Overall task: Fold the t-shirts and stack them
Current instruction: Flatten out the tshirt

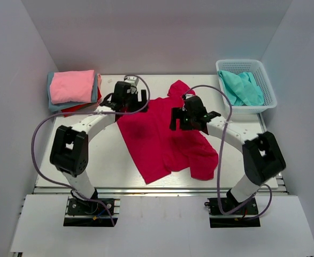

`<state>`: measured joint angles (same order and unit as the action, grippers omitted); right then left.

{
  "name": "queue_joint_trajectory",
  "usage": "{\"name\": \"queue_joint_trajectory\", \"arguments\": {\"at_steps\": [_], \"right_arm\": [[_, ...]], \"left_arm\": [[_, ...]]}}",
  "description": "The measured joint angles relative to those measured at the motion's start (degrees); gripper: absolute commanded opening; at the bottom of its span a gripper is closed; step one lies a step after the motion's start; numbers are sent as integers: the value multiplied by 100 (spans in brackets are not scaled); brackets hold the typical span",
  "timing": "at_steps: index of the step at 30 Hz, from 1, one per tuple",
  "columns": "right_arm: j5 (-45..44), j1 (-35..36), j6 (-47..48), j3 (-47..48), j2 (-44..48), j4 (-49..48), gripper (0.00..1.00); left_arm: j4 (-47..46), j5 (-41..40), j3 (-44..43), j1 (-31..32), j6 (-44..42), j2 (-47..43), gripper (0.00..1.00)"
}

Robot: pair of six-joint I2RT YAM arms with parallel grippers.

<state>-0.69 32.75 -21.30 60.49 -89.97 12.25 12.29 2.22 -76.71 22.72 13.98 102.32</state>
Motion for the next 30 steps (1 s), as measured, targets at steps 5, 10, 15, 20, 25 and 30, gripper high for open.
{"name": "queue_joint_trajectory", "arguments": {"at_steps": [5,10,15,20,25,30], "right_arm": [[-26,-328,-315,350,-855,127,90],[216,-579,-490,350,-1200,219,90],[247,-824,-575,273,-1235,275,90],[22,-1189,-566,227,-1235,321,90],[-142,-1508,-514,299,-1279,372,90],[-85,-1792,-393,654,-1617,376,90]], "left_arm": [[-378,487,1388,0,358,-302,100],[-603,809,1851,0,546,-28,100],[-645,660,1633,-46,704,269,100],[-184,-238,833,-85,828,796,100],[-17,-695,573,-341,787,968,100],[181,-857,127,-704,525,1276,100]]}}
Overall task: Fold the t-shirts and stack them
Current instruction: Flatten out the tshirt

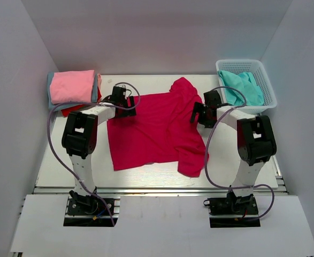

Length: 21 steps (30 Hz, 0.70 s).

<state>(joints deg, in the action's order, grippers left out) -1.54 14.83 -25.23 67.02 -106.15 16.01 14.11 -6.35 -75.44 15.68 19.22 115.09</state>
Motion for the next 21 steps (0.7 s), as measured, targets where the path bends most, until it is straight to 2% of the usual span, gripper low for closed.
{"name": "queue_joint_trajectory", "arguments": {"at_steps": [7,12,15,18,21], "right_arm": [[24,-210,511,378,-299,-48,90],[393,-138,940,302,-87,-114,90],[658,-7,1088,-96,503,-188,86],[866,195,1250,-518,1102,-256,82],[922,433,1423,-682,1290,-245,78]], "left_arm": [[315,79,-1333,-317,-560,879,100],[463,623,-1510,-372,-866,914,100],[507,944,-1248,-306,-883,603,100],[476,1246,-542,-254,-859,-74,100],[367,1445,256,-192,-769,-868,100]]}}
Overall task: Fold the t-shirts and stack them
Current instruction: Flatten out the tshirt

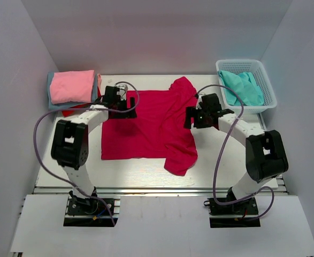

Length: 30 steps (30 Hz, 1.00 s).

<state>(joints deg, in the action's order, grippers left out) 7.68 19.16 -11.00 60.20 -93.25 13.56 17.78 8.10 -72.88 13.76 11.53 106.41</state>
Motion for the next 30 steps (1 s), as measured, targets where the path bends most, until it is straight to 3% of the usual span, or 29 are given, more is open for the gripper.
{"name": "queue_joint_trajectory", "arguments": {"at_steps": [5,11,14,16,20,21,30], "right_arm": [[-15,273,118,-66,-170,116,71],[-251,358,90,-81,-444,411,65],[-321,380,66,-120,-466,520,55],[-334,398,74,-153,-466,544,42],[-391,455,55,-247,-466,627,5],[-413,463,44,-256,-466,627,0],[-1196,450,-361,-269,-149,774,0]], "left_arm": [[-339,179,1346,15,348,-1060,100],[-433,136,2122,15,715,-1147,100],[-590,116,2203,15,852,-1167,100],[-671,98,2243,15,905,-1176,100],[-756,17,2271,15,981,-1182,100],[-756,-7,2271,15,999,-1182,100],[-837,-258,2317,20,1128,-1191,100]]}}
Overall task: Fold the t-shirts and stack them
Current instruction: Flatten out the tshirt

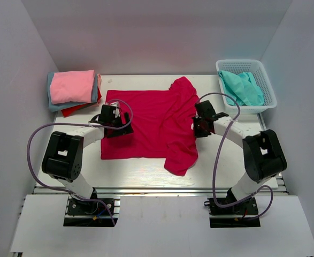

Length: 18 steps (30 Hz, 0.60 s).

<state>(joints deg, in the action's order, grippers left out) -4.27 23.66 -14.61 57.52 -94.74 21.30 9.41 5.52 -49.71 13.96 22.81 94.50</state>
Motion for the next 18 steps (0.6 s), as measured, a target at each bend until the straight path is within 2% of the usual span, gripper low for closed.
{"name": "queue_joint_trajectory", "arguments": {"at_steps": [7,18], "right_arm": [[-1145,-256,-304,-37,527,304,0],[-2341,-1016,-688,-214,527,750,0]], "left_arm": [[-83,-162,63,-31,48,-37,100],[-39,-260,-131,-31,2,140,100]]}}
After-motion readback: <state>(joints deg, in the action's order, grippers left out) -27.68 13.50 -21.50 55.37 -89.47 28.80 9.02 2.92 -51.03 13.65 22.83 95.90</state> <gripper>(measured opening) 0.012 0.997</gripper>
